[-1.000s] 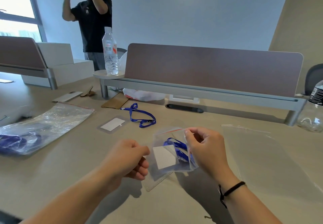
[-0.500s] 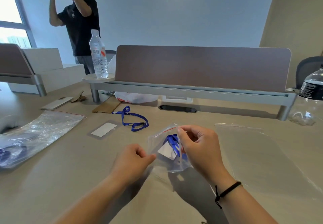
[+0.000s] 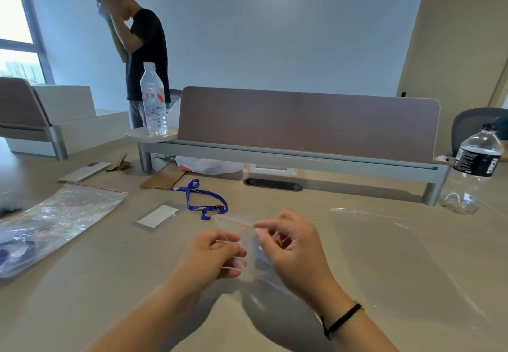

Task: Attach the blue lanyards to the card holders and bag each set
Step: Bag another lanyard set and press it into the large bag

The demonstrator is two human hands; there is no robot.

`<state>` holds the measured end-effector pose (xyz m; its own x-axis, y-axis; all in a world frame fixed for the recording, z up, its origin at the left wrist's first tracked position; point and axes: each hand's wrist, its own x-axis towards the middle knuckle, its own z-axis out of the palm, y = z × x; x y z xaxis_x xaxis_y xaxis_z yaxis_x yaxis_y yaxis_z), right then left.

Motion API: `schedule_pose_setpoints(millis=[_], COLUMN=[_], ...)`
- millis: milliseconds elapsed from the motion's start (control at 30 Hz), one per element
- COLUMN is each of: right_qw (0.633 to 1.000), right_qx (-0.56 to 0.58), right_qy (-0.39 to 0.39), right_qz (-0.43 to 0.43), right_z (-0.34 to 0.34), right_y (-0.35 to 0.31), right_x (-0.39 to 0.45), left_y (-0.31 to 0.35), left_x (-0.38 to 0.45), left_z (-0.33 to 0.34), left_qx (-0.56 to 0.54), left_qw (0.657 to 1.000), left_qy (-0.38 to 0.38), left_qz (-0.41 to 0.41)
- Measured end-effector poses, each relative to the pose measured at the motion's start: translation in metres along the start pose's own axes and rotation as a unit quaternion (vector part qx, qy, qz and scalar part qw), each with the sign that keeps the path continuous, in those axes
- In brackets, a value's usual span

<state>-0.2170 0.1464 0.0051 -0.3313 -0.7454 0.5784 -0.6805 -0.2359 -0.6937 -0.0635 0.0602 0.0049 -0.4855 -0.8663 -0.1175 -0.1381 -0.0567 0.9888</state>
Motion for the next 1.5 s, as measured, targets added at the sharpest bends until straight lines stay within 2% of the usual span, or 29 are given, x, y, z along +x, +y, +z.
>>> schedule_pose_setpoints(millis=[167,367,500,600,700,767,867,967,1067,1167,1333,1500], right_qw=[0.996,0.993,0.99,0.995,0.999,0.994,0.97,0.96,0.954,0.951,0.942,0.951], right_qx=[0.011,-0.015,-0.022,0.032,0.037,0.065,0.174,0.228,0.254,0.268,0.288,0.271], right_qy=[-0.086,-0.119,-0.14,-0.096,-0.033,-0.077,-0.151,-0.142,-0.12,-0.122,-0.155,-0.139], right_qz=[0.017,0.002,0.01,0.009,0.012,0.037,0.074,0.075,0.104,0.098,0.08,0.061], right_z=[0.017,0.029,0.028,0.018,0.005,-0.001,-0.007,-0.013,-0.019,-0.022,-0.018,-0.011], right_y=[-0.006,-0.029,-0.052,-0.074,-0.09,-0.101,-0.115,-0.131,-0.145,-0.158,-0.17,-0.17], right_x=[-0.006,0.0,0.01,0.022,0.042,0.057,0.073,0.079,0.081,0.079,0.07,0.068], left_y=[0.01,0.026,0.042,0.065,0.095,0.118,0.151,0.178,0.194,0.202,0.202,0.2], left_x=[-0.008,-0.022,-0.029,-0.035,-0.041,-0.046,-0.054,-0.062,-0.065,-0.067,-0.074,-0.077], left_z=[-0.013,-0.036,-0.057,-0.074,-0.088,-0.097,-0.112,-0.122,-0.129,-0.133,-0.135,-0.127], left_qx=[-0.094,-0.128,-0.034,0.047,0.132,0.195,0.301,0.383,0.393,0.389,0.396,0.394], left_qw=[0.994,0.99,0.996,0.989,0.975,0.956,0.916,0.875,0.862,0.856,0.849,0.845], left_qy=[-0.048,-0.055,-0.069,-0.108,-0.109,-0.123,-0.138,-0.096,-0.04,-0.014,-0.008,-0.02], left_qz=[-0.014,-0.005,0.038,0.085,0.144,0.181,0.227,0.281,0.318,0.34,0.351,0.36])
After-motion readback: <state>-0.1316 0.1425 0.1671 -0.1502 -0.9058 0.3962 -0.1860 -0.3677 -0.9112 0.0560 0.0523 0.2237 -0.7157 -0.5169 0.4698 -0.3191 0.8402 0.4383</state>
